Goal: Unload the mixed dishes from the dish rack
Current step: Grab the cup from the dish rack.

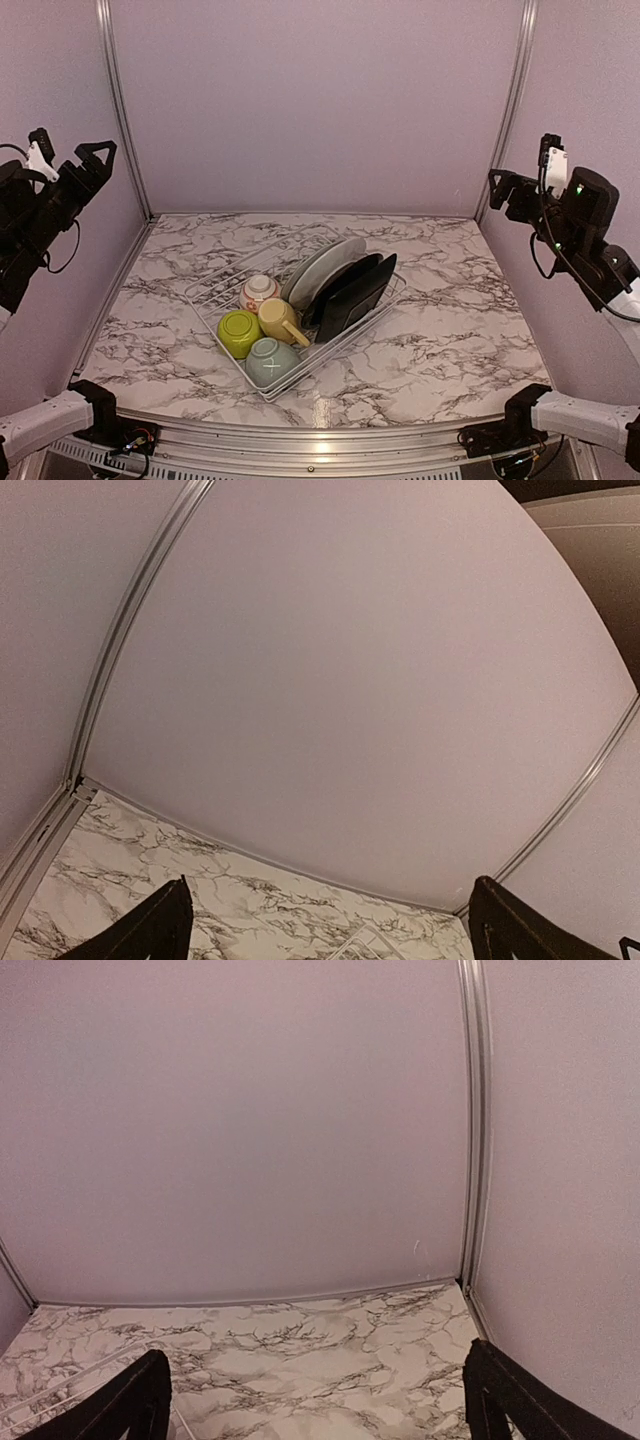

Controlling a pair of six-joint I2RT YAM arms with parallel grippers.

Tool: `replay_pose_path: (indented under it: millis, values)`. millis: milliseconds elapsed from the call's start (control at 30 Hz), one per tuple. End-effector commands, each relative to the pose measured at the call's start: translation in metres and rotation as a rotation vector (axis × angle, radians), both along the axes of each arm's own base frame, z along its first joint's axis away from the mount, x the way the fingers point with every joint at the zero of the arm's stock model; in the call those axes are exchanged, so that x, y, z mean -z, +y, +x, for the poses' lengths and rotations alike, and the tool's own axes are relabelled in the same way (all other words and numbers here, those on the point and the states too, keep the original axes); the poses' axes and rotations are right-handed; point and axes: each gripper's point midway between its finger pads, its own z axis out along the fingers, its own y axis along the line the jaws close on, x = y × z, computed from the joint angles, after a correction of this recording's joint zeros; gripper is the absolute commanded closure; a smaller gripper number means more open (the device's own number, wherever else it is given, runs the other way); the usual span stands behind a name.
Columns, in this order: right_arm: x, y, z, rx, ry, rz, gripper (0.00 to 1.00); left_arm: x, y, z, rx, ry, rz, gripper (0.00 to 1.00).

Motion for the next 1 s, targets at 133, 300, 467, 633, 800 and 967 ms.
replay_pose_path:
  millis: [133,300,467,633,800,967]
  values:
    - [-0.002,-0.015,0.023,0.087,0.107,-0.053,0.01,0.011,0.008,0.026,-0.039,0.101,0.066,0.01]
    - [0.002,-0.013,0.036,0.082,0.155,-0.067,0.01,0.023,-0.005,0.041,0.032,0.14,0.084,0.01]
    - [0.015,-0.004,0.045,0.036,0.208,-0.078,0.02,0.046,-0.027,0.058,0.156,0.22,0.072,0.01]
    - [0.036,0.016,0.057,-0.067,0.287,-0.094,0.01,0.079,-0.063,0.069,0.313,0.314,0.042,0.01]
    - [0.056,0.031,0.068,-0.13,0.367,-0.105,0.01,0.118,-0.109,0.069,0.439,0.432,0.083,0.01]
    - [0.085,0.039,0.081,-0.149,0.475,-0.113,0.02,0.171,-0.157,0.056,0.537,0.59,0.184,0.01]
